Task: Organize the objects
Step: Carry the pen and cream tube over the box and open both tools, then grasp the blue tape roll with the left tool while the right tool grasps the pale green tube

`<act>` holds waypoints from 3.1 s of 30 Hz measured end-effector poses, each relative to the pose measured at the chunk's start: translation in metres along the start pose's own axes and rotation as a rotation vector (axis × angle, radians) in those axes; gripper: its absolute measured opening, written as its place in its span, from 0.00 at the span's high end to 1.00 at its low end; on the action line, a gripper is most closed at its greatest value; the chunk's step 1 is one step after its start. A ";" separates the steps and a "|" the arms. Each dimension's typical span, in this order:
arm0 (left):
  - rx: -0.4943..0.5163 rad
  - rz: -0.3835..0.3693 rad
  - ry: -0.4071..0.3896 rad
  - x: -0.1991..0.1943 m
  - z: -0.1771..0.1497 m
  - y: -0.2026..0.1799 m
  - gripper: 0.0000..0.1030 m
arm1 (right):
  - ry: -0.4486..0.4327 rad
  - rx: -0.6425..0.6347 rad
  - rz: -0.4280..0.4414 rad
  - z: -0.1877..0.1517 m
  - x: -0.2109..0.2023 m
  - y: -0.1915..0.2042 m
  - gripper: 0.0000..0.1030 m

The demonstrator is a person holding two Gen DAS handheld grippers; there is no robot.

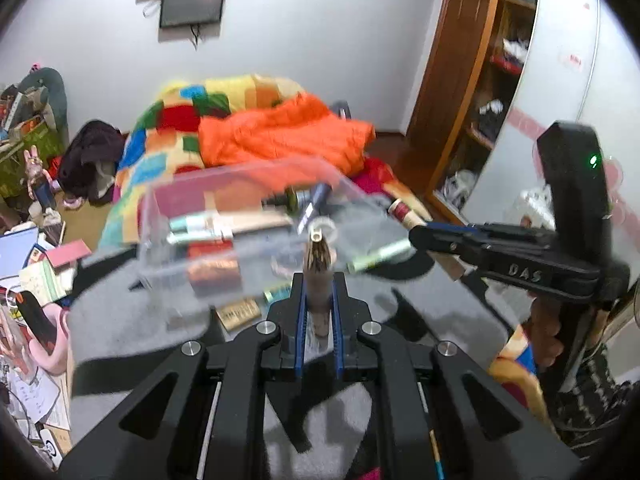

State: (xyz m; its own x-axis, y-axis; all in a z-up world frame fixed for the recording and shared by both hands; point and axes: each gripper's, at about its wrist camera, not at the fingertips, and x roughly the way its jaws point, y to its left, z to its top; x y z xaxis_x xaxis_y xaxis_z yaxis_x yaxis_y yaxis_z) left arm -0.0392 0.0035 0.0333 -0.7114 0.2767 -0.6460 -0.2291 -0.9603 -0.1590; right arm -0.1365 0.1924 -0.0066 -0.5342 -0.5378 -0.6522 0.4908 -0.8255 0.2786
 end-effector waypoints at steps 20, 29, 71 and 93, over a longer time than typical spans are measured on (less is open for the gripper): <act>-0.107 0.090 -0.120 0.029 0.083 0.042 0.90 | -0.002 -0.042 -0.082 0.060 0.047 -0.007 0.87; -0.200 0.023 0.020 0.091 0.076 0.066 0.90 | 0.120 -0.054 -0.071 0.062 0.107 -0.011 0.87; -0.069 0.178 0.178 0.070 -0.018 0.029 0.17 | 0.251 -0.276 -0.185 -0.010 0.077 -0.062 0.33; 0.051 0.221 0.233 0.129 -0.025 0.005 0.41 | 0.348 -0.404 -0.061 -0.043 0.071 -0.031 0.86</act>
State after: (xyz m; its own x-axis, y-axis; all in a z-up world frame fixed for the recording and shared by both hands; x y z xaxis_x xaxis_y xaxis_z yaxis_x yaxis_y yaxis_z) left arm -0.1153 0.0334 -0.0696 -0.5780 0.0407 -0.8150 -0.1235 -0.9916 0.0381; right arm -0.1594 0.1870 -0.0917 -0.3443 -0.3459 -0.8728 0.7285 -0.6849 -0.0159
